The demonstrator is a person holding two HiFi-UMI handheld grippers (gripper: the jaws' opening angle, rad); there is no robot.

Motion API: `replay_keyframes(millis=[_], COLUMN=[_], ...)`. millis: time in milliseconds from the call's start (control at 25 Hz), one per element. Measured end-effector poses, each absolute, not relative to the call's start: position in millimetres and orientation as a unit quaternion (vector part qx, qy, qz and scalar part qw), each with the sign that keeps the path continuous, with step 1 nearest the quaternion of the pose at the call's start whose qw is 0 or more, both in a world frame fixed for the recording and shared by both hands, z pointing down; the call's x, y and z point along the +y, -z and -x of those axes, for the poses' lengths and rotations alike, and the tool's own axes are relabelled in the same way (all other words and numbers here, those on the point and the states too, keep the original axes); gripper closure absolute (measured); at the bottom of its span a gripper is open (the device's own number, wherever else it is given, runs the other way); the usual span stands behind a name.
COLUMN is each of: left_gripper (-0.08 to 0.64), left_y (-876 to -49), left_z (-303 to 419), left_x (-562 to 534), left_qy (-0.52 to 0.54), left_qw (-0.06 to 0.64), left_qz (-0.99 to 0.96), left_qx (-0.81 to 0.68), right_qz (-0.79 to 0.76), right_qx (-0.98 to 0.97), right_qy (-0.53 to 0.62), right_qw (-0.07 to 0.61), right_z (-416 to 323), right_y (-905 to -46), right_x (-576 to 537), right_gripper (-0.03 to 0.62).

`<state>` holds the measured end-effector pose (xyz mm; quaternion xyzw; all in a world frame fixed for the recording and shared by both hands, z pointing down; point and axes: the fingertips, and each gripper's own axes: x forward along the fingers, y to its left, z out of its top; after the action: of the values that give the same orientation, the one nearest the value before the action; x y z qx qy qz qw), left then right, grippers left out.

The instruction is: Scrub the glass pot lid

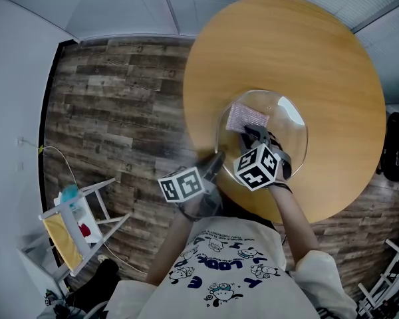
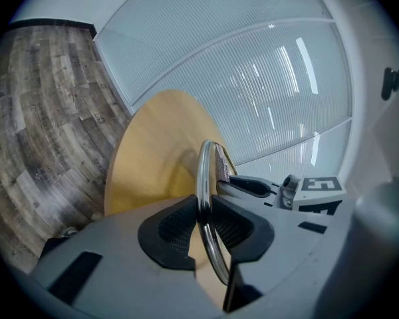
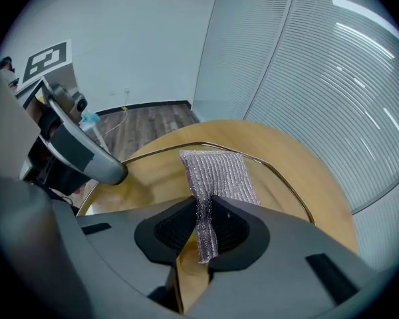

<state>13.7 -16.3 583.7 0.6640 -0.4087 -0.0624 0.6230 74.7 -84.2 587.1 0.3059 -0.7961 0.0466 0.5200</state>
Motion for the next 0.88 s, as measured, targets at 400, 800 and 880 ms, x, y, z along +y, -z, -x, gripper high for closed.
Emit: replay_keyframes(millis=[400, 800, 880], left_gripper=[0.482, 0.482, 0.482], left_y=[-583.8, -583.1, -583.5], left_z=[-17.4, -17.3, -16.5], left_x=[-15.7, -13.9, -14.2], left_qy=[0.066, 0.063, 0.064], left_qw=[0.623, 0.621, 0.621], left_qz=[-0.663, -0.663, -0.663], left_qx=[-0.41, -0.413, -0.413], right_qz=[-0.353, -0.399, -0.409], right_qx=[-0.785, -0.769, -0.764], right_qy=[-0.079, -0.102, -0.103], right_qw=[0.503, 0.489, 0.489], right_z=[-86.7, -96.3, -98.6], right_y=[-587.1, -585.7, -586.3], right_x=[-96.9, -109.4, -112.0], right_gripper=[0.518, 0.518, 0.518])
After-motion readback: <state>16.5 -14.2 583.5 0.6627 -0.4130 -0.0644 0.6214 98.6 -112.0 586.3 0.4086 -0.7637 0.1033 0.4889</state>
